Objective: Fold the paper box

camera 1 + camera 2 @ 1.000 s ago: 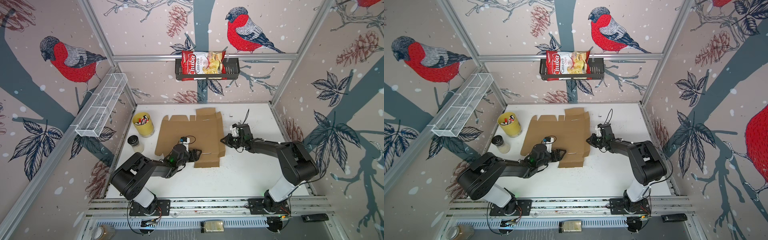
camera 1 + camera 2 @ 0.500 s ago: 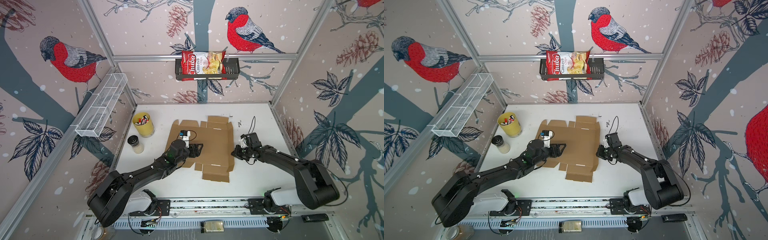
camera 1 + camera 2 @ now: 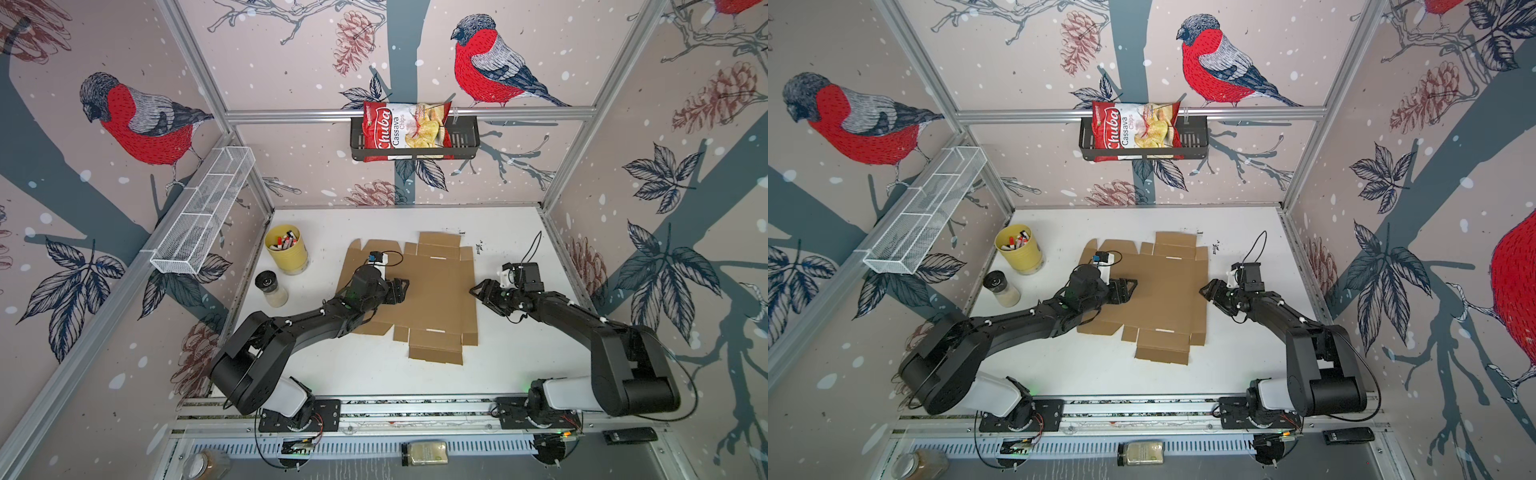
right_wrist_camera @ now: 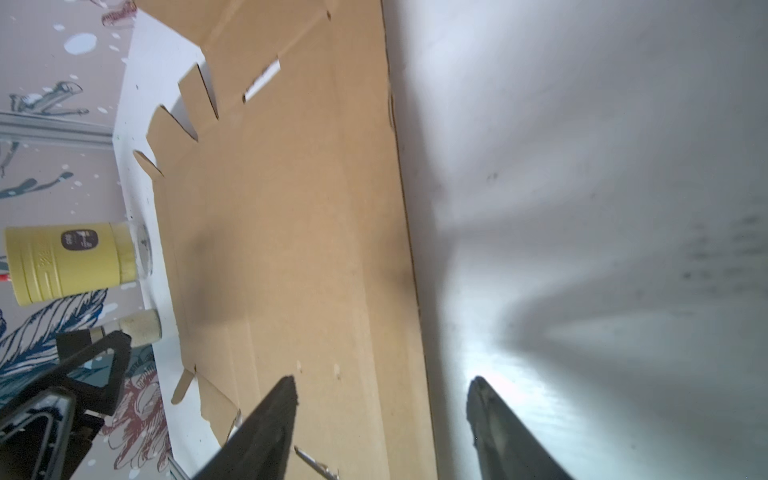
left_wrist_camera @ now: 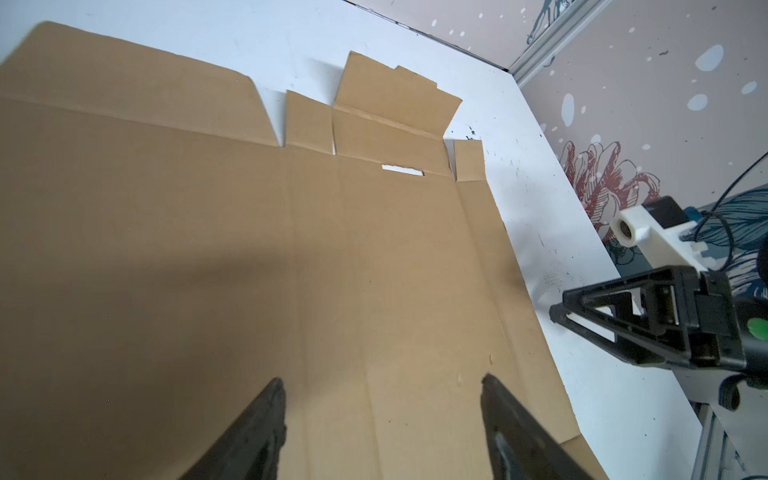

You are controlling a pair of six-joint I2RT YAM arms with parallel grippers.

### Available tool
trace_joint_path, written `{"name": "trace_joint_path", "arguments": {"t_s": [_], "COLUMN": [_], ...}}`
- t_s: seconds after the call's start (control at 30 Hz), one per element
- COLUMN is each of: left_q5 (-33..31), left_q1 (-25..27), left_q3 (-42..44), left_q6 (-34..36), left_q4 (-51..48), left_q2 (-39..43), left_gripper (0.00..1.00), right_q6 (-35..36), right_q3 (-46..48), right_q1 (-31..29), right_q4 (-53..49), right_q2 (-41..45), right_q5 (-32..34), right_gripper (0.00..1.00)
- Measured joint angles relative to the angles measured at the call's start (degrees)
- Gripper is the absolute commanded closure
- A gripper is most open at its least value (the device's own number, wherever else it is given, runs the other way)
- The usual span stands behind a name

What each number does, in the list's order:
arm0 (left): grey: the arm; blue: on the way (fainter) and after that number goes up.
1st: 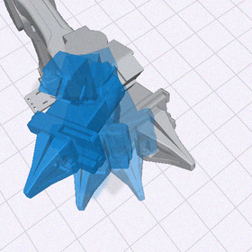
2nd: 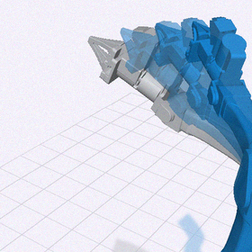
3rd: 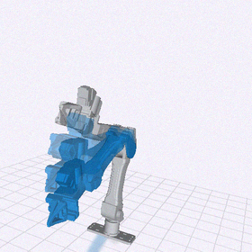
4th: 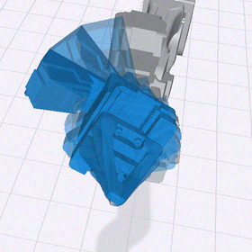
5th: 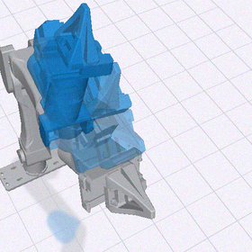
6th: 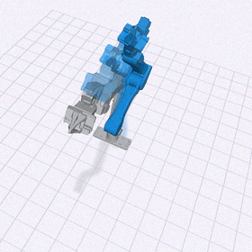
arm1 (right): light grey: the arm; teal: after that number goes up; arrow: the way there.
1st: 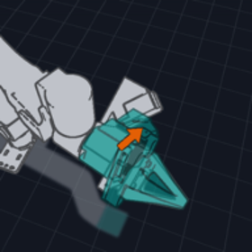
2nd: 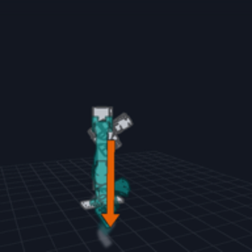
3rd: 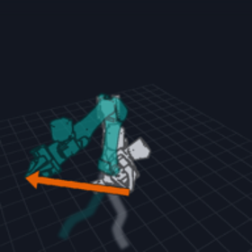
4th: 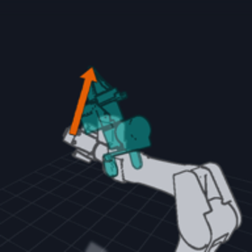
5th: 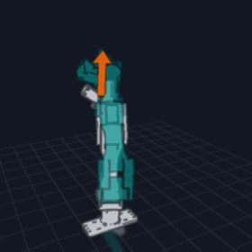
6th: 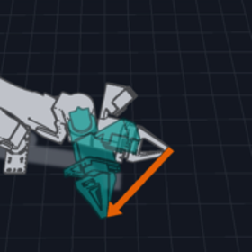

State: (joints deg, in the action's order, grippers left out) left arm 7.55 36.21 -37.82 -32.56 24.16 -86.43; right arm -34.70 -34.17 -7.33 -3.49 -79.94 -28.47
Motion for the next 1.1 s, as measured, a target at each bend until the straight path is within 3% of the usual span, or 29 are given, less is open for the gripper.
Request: {"name": "trace_joint_path", "arguments": {"t_s": [0.13,0.57,0.67,0.83,1.0,1.1], "left_q5": [1.8,4.5,4.9,6.4,7.0,7.2], "left_q1": [0.0,0.0,-0.1,0.0,0.5,1.5], "left_q3": [-1.5,0.3,1.7,5.4,9.1,10.6], "left_q6": [0.3,0.4,0.4,-0.3,-2.2,-3.8], "left_q4": [0.6,3.8,4.0,6.6,10.5,12.7], "left_q2": [-4.0,-8.9,-8.9,-8.6,-7.4,-7.1], "left_gripper": [0.28,0.28,0.29,0.29,0.30,0.30], "right_q6": [0.0,1.5,1.8,3.2,3.4,3.7], "right_q3": [-0.7,-7.5,-8.7,-9.3,-9.0,-9.0], "right_q1": [0.5,-4.1,-4.7,-4.9,-4.8,-5.6], "right_q4": [1.3,3.0,3.0,2.6,3.3,4.5], "right_q2": [-2.4,-12.4,-13.5,-13.9,-14.2,-14.7], "right_q5": [0.0,2.4,3.3,5.7,5.6,5.3], "right_gripper": [0.32,0.62,0.60,0.45,0.46,0.54]}}
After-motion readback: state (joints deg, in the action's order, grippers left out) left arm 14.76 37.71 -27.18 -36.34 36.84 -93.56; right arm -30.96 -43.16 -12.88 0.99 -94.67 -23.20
